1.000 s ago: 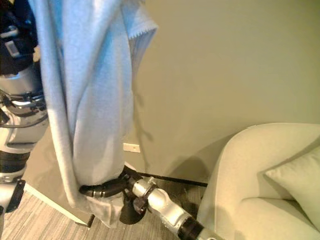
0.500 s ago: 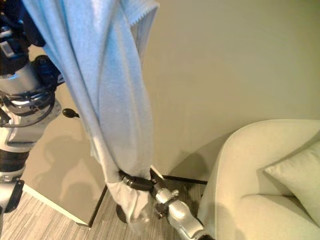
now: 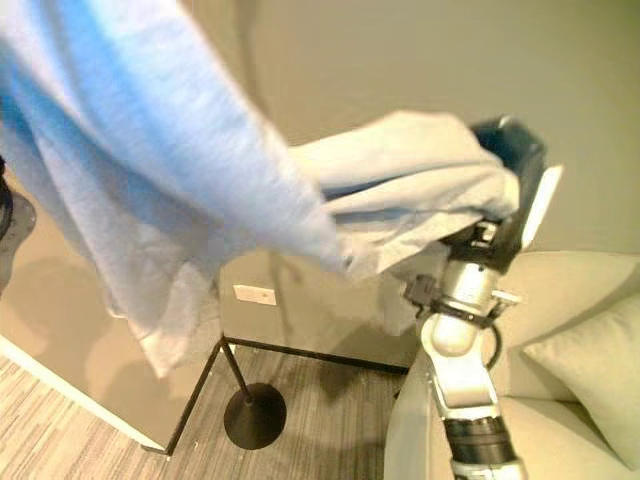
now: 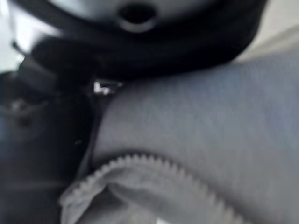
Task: Hang the clothes on the sofa on the clothes rack.
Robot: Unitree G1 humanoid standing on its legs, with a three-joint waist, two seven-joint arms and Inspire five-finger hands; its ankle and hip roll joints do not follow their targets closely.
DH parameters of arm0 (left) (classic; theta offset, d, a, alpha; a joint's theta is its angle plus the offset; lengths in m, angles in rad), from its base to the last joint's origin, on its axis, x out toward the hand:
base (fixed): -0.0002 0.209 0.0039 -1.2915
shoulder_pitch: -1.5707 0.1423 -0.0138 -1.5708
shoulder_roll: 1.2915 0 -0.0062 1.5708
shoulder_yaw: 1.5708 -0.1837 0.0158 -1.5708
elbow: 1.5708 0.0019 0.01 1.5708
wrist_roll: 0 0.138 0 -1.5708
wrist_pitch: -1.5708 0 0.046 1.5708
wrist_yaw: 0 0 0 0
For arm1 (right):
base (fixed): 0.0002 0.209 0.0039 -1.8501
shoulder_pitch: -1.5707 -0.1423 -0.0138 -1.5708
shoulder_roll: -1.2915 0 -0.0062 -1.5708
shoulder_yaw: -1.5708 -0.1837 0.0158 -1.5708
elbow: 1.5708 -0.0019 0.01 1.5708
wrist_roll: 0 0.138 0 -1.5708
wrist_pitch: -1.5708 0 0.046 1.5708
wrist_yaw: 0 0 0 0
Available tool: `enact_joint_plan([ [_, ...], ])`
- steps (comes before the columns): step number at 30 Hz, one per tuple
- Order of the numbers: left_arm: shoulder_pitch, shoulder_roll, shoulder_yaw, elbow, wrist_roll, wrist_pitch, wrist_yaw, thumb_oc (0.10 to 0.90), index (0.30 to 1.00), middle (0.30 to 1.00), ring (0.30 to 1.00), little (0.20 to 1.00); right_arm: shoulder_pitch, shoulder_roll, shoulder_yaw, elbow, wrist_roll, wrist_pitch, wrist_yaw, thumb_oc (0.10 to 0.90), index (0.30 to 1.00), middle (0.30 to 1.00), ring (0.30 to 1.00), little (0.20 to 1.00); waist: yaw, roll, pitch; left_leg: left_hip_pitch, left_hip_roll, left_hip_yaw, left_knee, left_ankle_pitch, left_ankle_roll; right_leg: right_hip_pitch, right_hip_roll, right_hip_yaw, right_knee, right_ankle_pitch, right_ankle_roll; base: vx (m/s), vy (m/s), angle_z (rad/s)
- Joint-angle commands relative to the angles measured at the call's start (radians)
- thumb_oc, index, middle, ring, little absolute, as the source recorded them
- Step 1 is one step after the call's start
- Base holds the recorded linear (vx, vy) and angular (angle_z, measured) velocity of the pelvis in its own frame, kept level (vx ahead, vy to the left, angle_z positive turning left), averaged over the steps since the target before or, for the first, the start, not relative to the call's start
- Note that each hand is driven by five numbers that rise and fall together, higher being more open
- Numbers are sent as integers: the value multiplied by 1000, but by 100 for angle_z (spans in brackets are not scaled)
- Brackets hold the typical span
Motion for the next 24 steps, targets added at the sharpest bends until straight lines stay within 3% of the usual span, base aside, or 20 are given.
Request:
enact_joint_plan([
  [1, 28, 57, 93, 103, -16, 15, -9, 400, 300, 300, 300, 300, -103, -29, -31, -34, -287, 7, -71, 400, 300, 300, 300, 300, -29, -44, -25, 124, 33, 27, 6, -148, -10, -11, -29, -9, 29, 0, 56, 3, -42, 15],
  [4, 126, 41, 155, 70, -8, 0, -37, 400, 300, 300, 300, 300, -112, -78, -44, -94, -346, 25, -43, 400, 300, 300, 300, 300, -25, -66, -15, 118, 44, 23, 6, -145, -10, -13, -13, 15, 14, -5, 47, 13, -22, -8],
  [6, 140, 46, 160, 73, -1, 1, -41, 400, 300, 300, 300, 300, -127, -103, -46, -93, -363, 24, -50, 400, 300, 300, 300, 300, -6, -83, 8, 93, 42, -14, 17, -117, -21, -18, -11, 32, 5, -10, 43, -64, 31, -10],
  [9, 109, 66, 141, 96, 4, 4, -46, 400, 300, 300, 300, 300, -133, -157, -88, -82, -387, 46, -82, 400, 300, 300, 300, 300, -12, -117, 36, 13, 111, -4, 22, -67, -42, -39, -41, 1, 5, 6, 55, -138, 80, 5],
  [12, 119, 73, 160, 150, -14, 23, -53, 400, 300, 300, 300, 300, -63, -176, -158, -72, -405, 72, -74, 400, 300, 300, 300, 300, -30, -100, 9, 9, 115, 18, 6, -79, -38, -44, -61, -15, 5, 8, 71, 111, 270, 17],
  [14, 122, 108, 154, 219, -26, 41, -42, 400, 300, 300, 300, 300, -53, -212, -196, -42, -407, 90, -100, 400, 300, 300, 300, 300, -37, -91, -17, 15, 71, 37, 6, -118, -23, -49, -104, -15, 15, 52, 96, 212, 472, 32],
  [18, 104, 171, 132, 330, -42, 70, -67, 400, 300, 300, 300, 300, -87, -277, -209, 51, -395, 125, -117, 400, 300, 300, 300, 300, -36, -94, -14, 33, 20, 81, 6, -151, 4, -67, -145, 8, 19, 111, 115, 98, 261, -6],
  [20, 93, 223, 113, 417, -46, 98, -100, 400, 300, 300, 300, 300, -108, -326, -190, 104, -373, 128, -94, 400, 300, 300, 300, 300, -32, -96, -16, 53, 4, 86, 6, -182, 13, -64, -160, 13, 20, 145, 142, 185, 189, -13],
  [24, 94, 267, 105, 497, -66, 117, -124, 400, 300, 300, 300, 300, -166, -398, -151, 162, -339, 122, -53, 400, 300, 300, 300, 300, -23, -99, -9, 60, -5, 103, 6, -192, 21, -74, -169, 8, 40, 187, 157, 124, 115, -24],
])
